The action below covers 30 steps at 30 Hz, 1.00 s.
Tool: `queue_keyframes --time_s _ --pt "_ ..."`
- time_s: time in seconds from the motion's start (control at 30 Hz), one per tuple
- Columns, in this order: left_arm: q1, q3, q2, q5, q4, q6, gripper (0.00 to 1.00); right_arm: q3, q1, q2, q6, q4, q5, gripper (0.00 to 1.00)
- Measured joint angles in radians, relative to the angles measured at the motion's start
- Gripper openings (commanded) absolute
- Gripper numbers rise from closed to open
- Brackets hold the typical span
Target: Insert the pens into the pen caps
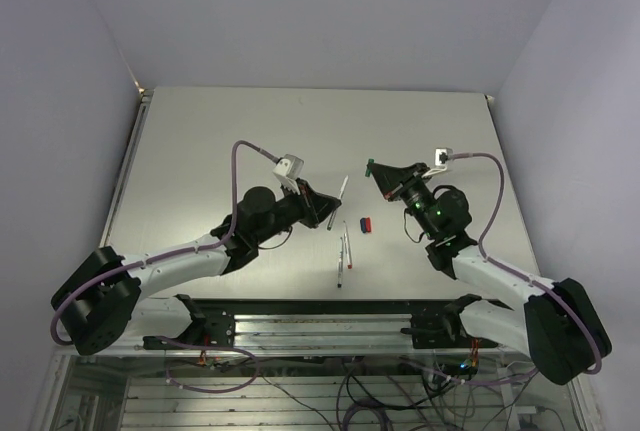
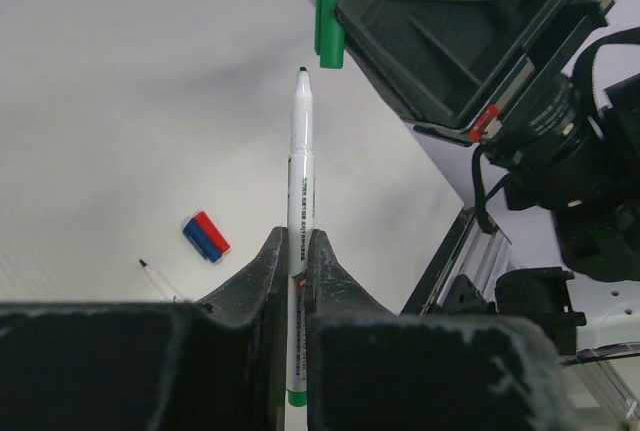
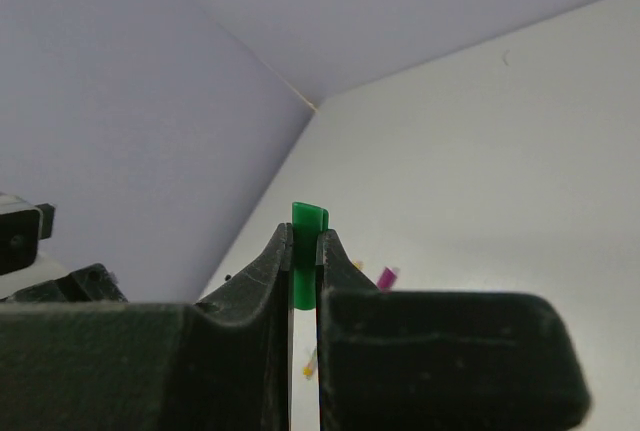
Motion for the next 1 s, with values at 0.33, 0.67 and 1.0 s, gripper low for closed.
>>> queue_keyframes --time_s 0.33,0.67,1.0 --pt "-0.007 -0.001 0.011 0.005 0.052 -0.004 0.07 -0.056 0.0 0.164 0.141 0.426 -0.088 0.0" --pt "-0.01 -0.001 0.011 0.018 0.051 -0.003 0.07 -0.055 0.006 0.225 0.178 0.591 -0.145 0.0" --pt "-0.014 0.0 0.013 0.046 0.051 0.001 0.07 -0.055 0.017 0.225 0.16 0.582 -0.146 0.0"
